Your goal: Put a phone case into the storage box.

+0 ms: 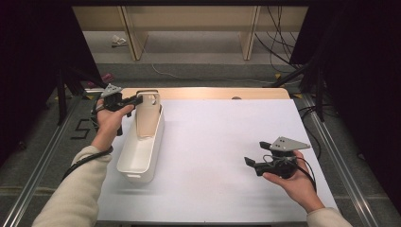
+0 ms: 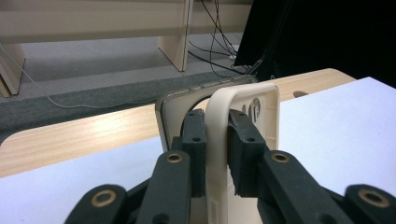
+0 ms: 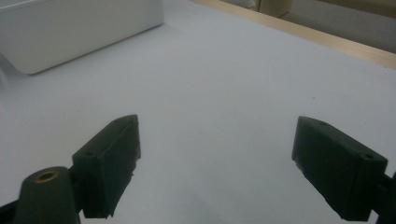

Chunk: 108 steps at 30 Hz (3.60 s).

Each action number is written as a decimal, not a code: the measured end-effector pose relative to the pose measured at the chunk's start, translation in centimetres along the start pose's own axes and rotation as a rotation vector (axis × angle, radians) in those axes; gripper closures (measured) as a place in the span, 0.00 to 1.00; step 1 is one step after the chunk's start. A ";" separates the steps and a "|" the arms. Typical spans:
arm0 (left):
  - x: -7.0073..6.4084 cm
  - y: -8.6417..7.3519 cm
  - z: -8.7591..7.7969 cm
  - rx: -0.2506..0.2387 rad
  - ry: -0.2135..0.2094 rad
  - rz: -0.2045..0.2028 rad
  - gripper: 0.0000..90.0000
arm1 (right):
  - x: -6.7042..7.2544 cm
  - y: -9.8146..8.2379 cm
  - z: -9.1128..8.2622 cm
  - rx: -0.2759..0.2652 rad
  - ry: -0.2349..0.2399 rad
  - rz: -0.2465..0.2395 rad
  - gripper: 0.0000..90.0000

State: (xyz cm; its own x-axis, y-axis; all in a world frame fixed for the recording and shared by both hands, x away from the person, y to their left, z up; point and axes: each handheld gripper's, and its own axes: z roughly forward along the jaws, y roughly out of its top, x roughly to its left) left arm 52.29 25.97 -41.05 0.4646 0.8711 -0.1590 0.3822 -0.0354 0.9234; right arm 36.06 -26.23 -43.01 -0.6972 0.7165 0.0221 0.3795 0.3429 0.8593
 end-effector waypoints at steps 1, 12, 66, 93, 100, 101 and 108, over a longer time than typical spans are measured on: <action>0.0 0.0 0.0 0.002 0.002 0.001 0.86 | 0.0 0.0 0.0 0.000 -0.001 0.000 0.18; 0.1 0.3 0.3 0.042 0.050 0.016 0.82 | 0.0 0.0 0.0 -0.001 0.000 0.002 0.18; -2.8 1.8 -3.3 0.058 0.109 0.022 0.18 | 0.0 0.0 0.0 -0.001 -0.001 0.003 0.18; -6.2 -0.1 -6.8 0.070 0.016 0.073 0.03 | 0.1 0.0 0.0 -0.001 -0.002 0.002 0.18; -6.9 -1.0 -7.7 0.072 -0.004 0.078 0.03 | 0.0 0.0 0.0 -0.004 -0.003 0.004 0.18; -7.0 -1.0 -7.8 0.070 -0.008 0.077 0.03 | 0.0 0.0 0.0 -0.004 -0.003 0.006 0.18; -7.6 -1.8 -8.6 0.059 -0.031 0.088 0.03 | 0.0 0.0 0.0 -0.005 -0.003 0.006 0.18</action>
State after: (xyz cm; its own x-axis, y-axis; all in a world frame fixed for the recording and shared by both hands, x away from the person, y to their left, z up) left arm 41.19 23.66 -38.49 0.5224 0.8479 -0.0900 0.3850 -0.1404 0.9122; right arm 36.03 -26.21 -42.96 -0.6933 0.7202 0.0261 0.3808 0.3354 0.8617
